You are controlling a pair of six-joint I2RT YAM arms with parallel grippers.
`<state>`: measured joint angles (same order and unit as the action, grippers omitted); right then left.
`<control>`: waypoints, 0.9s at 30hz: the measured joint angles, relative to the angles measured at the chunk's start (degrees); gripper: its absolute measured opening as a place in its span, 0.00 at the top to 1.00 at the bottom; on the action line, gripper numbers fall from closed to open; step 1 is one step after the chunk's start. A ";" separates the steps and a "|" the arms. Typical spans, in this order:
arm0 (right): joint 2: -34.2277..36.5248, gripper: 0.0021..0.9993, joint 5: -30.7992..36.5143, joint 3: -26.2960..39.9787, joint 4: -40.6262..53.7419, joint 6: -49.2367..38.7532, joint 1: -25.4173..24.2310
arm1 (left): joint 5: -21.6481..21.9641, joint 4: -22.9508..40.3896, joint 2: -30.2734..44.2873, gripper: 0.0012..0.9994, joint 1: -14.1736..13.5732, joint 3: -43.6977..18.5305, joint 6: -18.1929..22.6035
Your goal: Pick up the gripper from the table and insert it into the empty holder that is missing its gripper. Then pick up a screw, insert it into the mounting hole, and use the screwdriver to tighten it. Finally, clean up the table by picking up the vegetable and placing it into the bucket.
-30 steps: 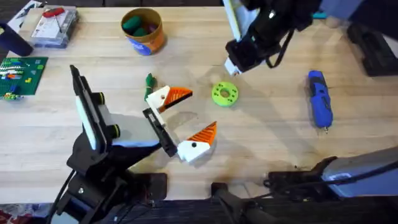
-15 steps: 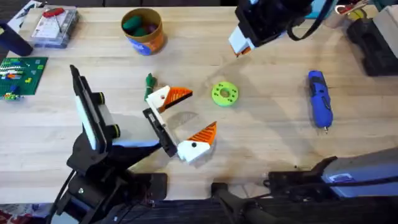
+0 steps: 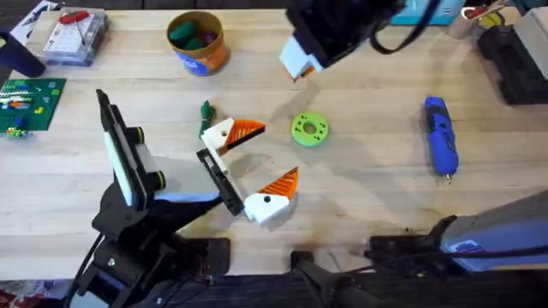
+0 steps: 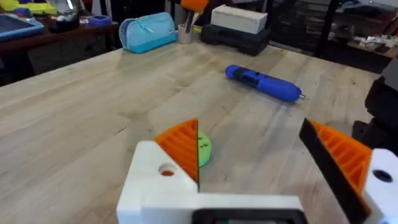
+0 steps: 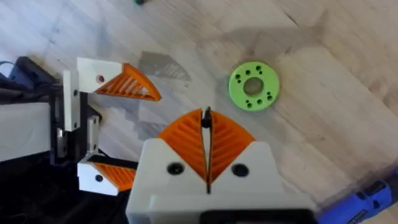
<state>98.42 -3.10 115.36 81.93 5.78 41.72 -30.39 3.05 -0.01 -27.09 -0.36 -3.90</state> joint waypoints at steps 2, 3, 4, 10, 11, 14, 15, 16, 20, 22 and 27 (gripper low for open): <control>2.19 1.00 0.00 1.92 0.22 -0.04 1.20 | 0.00 0.00 0.00 0.01 0.00 0.00 0.00; 3.41 1.00 -0.01 2.91 0.24 -0.10 1.85 | 0.00 0.00 0.00 0.01 0.00 0.00 0.00; 4.42 1.00 -0.01 3.72 0.32 -0.23 2.46 | 0.00 0.00 0.00 0.01 0.00 0.00 0.00; 8.76 1.00 -0.01 8.70 0.50 -2.42 7.37 | 0.00 0.00 0.00 0.01 0.00 0.00 0.00; 8.87 1.00 0.01 9.01 0.45 -3.08 8.29 | 0.00 0.00 0.00 0.01 0.00 0.00 0.00; 8.90 1.00 0.01 9.57 0.57 -5.27 10.73 | 0.00 0.00 0.00 0.01 0.00 0.00 0.00; 8.89 1.00 0.01 9.65 0.66 -6.06 11.37 | 0.00 0.00 0.00 0.01 0.00 0.00 0.00; 8.90 1.00 0.00 9.65 0.76 -6.89 12.01 | 0.00 0.00 0.00 0.01 0.00 0.00 0.00; 8.90 1.00 -0.01 9.65 1.15 -9.81 13.99 | 0.00 0.00 0.02 0.01 0.00 -0.02 0.00; 8.90 1.00 -0.01 9.65 1.77 -10.76 14.35 | 0.00 0.00 0.00 0.01 0.00 0.00 0.00; 8.89 1.00 0.01 9.65 3.84 -12.45 14.36 | 0.00 0.00 0.00 0.01 0.00 0.00 0.00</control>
<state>107.31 -3.09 125.01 85.76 -6.67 56.07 -30.39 3.05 -0.01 -27.09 -0.36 -3.90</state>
